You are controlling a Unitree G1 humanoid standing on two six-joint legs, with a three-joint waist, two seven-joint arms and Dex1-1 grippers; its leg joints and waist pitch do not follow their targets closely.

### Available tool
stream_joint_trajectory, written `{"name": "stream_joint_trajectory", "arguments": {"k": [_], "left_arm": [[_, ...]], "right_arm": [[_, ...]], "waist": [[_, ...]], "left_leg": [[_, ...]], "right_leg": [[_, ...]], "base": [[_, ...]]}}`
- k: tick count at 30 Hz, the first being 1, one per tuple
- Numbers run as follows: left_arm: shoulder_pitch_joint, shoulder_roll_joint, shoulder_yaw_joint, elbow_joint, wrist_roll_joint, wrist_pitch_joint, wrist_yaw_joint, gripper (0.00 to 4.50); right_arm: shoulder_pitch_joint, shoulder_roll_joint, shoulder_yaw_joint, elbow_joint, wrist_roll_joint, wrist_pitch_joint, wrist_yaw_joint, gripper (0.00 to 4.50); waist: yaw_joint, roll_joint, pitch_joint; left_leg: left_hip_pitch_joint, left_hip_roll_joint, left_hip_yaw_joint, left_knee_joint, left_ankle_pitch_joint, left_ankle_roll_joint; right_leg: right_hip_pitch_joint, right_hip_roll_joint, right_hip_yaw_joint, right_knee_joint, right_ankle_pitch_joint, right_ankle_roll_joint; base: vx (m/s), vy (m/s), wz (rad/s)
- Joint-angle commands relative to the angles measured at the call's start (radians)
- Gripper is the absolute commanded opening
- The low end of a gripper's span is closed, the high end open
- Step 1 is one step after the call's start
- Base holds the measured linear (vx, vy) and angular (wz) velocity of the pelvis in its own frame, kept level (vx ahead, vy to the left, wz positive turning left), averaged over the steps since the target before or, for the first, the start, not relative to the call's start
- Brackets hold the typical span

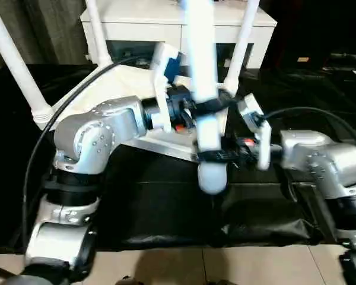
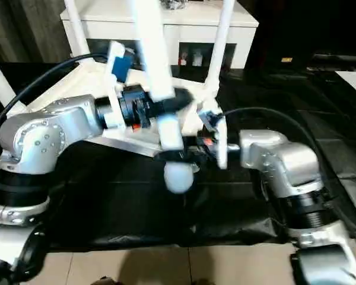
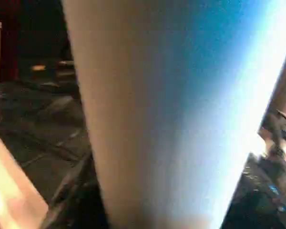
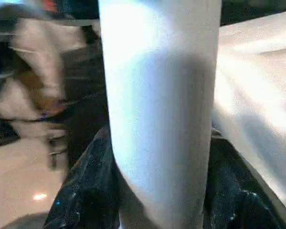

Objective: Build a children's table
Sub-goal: Insert table leg to table base

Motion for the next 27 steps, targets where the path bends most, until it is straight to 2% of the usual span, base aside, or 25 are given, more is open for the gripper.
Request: {"name": "stream_joint_trajectory", "arguments": {"k": [1,2,3,4,6,8,12,14,17,19,21,25,27], "left_arm": [[0.008,-0.006,0.001,-0.008,0.026,-0.023,0.043,2.75],[0.008,-0.006,0.001,-0.008,0.026,-0.023,0.043,2.97],[0.015,-0.015,0.003,-0.008,0.045,-0.043,0.072,3.01],[0.028,-0.035,0.008,-0.005,0.074,-0.074,0.119,3.02],[0.038,-0.053,0.013,-0.002,0.095,-0.094,0.158,3.02],[0.044,-0.07,0.02,-0.002,0.099,-0.097,0.183,3.02],[0.044,-0.079,0.025,0.003,0.106,-0.103,0.204,3.02],[0.041,-0.08,0.032,0.012,0.098,-0.112,0.199,2.66],[0.036,-0.083,0.042,0.014,0.088,-0.111,0.196,2.58],[0.028,-0.088,0.066,0.015,0.07,-0.098,0.208,2.22],[0.027,-0.086,0.068,0.016,0.07,-0.098,0.207,2.22],[0.024,-0.085,0.08,0.019,0.056,-0.084,0.21,1.88],[0.024,-0.084,0.08,0.012,0.05,-0.077,0.208,1.83]], "right_arm": [[0.007,0.008,-0.021,0.005,-0.037,-0.042,-0.076,1.9],[0.007,0.008,-0.021,0.005,-0.037,-0.042,-0.076,1.89],[0.012,0.023,-0.022,0.0,-0.048,-0.058,-0.101,1.88],[0.019,0.05,-0.022,-0.011,-0.056,-0.065,-0.139,1.88],[0.026,0.072,-0.022,-0.02,-0.06,-0.07,-0.165,1.88],[0.03,0.092,-0.026,-0.02,-0.067,-0.076,-0.189,1.87],[0.027,0.105,-0.027,-0.011,-0.081,-0.089,-0.209,1.87],[0.025,0.105,-0.021,-0.007,-0.084,-0.094,-0.211,1.87],[0.023,0.112,-0.024,-0.003,-0.088,-0.096,-0.219,1.87],[0.018,0.118,-0.028,0.003,-0.091,-0.097,-0.228,1.86],[0.017,0.118,-0.027,0.006,-0.093,-0.1,-0.231,1.86],[0.014,0.117,-0.028,0.011,-0.097,-0.11,-0.231,1.86],[0.011,0.12,-0.035,0.018,-0.107,-0.136,-0.236,1.86]], "waist": [[0.001,-0.014,-0.077],[0.001,-0.015,-0.075],[0.001,-0.014,-0.077],[0.0,-0.01,-0.074],[-0.001,-0.012,-0.079],[0.0,-0.009,-0.078],[-0.001,-0.01,-0.076],[-0.001,-0.009,-0.075],[-0.001,-0.01,-0.075],[-0.002,-0.011,-0.075],[-0.002,-0.01,-0.075],[-0.003,-0.011,-0.074],[-0.002,-0.01,-0.074]], "left_leg": [[0.01,-0.007,0.013,-0.072,-0.191,-0.007],[0.01,-0.007,0.013,-0.073,-0.194,-0.006],[0.011,-0.008,0.013,-0.072,-0.193,-0.003],[0.009,-0.005,0.013,-0.074,-0.193,-0.004],[0.008,-0.007,0.013,-0.072,-0.182,0.001],[0.009,-0.007,0.012,-0.073,-0.185,0.005],[0.01,-0.007,0.012,-0.074,-0.207,0.002],[0.01,-0.007,0.012,-0.075,-0.213,0.001],[0.01,-0.008,0.012,-0.075,-0.216,-0.002],[0.01,-0.008,0.013,-0.075,-0.221,-0.002],[0.011,-0.008,0.012,-0.076,-0.221,-0.003],[0.011,-0.007,0.012,-0.076,-0.226,-0.001],[0.011,-0.007,0.012,-0.076,-0.224,-0.001]], "right_leg": [[0.062,-0.011,0.01,-0.069,-0.309,-0.16],[0.061,-0.011,0.01,-0.07,-0.31,-0.159],[0.062,-0.01,0.01,-0.069,-0.302,-0.16],[0.06,-0.011,0.011,-0.07,-0.289,-0.162],[0.064,-0.01,0.011,-0.066,-0.259,-0.166],[0.063,-0.011,0.011,-0.067,-0.262,-0.167],[0.061,-0.01,0.01,-0.071,-0.286,-0.158],[0.06,-0.01,0.01,-0.072,-0.296,-0.153],[0.06,-0.01,0.011,-0.071,-0.294,-0.152],[0.06,-0.01,0.011,-0.073,-0.294,-0.155],[0.06,-0.01,0.011,-0.072,-0.296,-0.154],[0.059,-0.01,0.011,-0.072,-0.298,-0.152],[0.058,-0.011,0.011,-0.072,-0.297,-0.153]], "base": [[0.0,0.0,0.0],[0.0,0.0,0.0],[0.0,0.0,0.0],[0.0,0.0,0.0],[0.0,0.0,0.0],[0.0,0.0,0.0],[0.0,0.0,0.0],[0.0,0.0,0.0],[0.0,0.0,0.0],[0.0,0.0,0.0],[0.0,0.0,0.0],[0.0,0.0,0.0],[0.0,0.0,0.0]]}}
